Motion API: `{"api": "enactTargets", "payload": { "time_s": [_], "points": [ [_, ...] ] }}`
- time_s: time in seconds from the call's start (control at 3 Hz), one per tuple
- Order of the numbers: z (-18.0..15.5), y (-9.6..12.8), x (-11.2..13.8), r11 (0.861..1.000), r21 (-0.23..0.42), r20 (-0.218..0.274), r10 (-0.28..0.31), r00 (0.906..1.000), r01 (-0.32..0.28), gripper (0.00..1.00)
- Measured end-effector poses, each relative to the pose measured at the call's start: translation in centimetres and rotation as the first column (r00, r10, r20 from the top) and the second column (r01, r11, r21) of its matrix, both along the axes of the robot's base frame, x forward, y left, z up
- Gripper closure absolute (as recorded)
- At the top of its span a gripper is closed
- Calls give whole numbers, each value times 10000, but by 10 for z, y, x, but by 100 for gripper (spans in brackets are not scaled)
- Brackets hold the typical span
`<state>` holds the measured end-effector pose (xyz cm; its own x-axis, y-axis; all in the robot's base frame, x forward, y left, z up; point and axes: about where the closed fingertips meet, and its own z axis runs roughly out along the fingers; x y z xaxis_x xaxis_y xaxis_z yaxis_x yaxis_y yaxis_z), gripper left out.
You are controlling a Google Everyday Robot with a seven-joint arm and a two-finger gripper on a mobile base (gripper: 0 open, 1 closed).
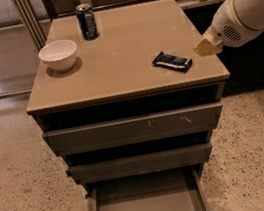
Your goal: Place rxbar blueberry into bottom drawer
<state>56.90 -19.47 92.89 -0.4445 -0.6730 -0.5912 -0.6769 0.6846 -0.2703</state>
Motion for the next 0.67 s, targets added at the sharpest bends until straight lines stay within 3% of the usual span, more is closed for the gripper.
{"api": "enactTargets", "payload": {
  "time_s": [0.67],
  "points": [
    [-41,4,52,9841,932,377,-1553,9872,1512,38]
  ]
}}
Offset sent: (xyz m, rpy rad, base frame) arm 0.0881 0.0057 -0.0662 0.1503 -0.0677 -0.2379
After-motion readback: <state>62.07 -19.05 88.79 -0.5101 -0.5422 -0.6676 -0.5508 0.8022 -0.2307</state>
